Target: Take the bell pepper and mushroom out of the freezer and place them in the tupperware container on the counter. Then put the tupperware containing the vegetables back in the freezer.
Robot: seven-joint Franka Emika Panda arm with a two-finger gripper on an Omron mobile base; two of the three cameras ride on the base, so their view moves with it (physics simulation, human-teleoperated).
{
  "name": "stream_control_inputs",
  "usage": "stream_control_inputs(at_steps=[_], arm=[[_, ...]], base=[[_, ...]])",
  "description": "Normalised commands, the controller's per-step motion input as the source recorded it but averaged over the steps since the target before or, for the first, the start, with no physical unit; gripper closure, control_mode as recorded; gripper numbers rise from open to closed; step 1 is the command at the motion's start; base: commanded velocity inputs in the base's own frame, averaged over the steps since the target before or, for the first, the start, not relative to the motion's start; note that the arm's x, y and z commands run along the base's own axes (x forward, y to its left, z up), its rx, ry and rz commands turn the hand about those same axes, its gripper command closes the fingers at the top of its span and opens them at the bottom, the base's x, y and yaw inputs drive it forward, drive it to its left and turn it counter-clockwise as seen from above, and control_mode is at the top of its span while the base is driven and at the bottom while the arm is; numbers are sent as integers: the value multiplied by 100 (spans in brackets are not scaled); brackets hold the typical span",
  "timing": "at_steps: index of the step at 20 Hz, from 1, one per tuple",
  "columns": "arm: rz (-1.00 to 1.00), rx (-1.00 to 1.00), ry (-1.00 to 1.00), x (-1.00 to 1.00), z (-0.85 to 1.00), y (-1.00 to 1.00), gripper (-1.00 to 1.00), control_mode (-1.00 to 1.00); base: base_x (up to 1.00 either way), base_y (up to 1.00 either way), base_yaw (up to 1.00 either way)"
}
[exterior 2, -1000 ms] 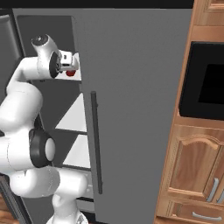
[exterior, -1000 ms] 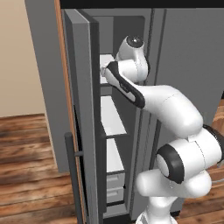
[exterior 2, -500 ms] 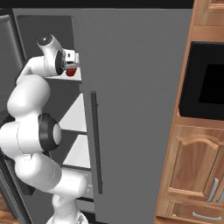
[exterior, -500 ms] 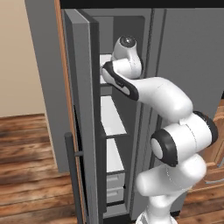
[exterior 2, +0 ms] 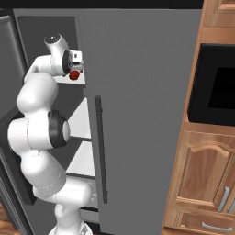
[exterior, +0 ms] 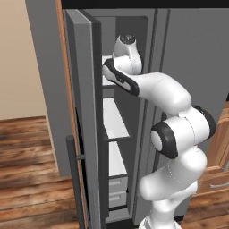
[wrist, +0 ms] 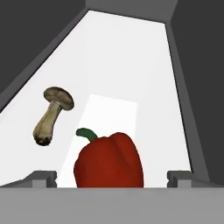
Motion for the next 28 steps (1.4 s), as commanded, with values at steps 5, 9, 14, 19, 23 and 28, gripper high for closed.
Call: stream_control_inputs(at_steps=[5, 9, 14, 19, 23, 28], arm=[[3, 0, 12, 0, 0, 0, -100, -100], [6, 0, 5, 1, -16, 0, -100, -100], [2, 0, 2, 18, -26, 4, -100, -100], [1, 0, 0, 17, -31, 5, -100, -100], [0, 0, 2, 3, -12, 2, -100, -100], [0, 0, 5, 0, -13, 7, 100, -100]], base=[[0, 0, 0], [0, 0, 0], [0, 0, 0], [0, 0, 0], [0, 0, 0], [0, 0, 0]])
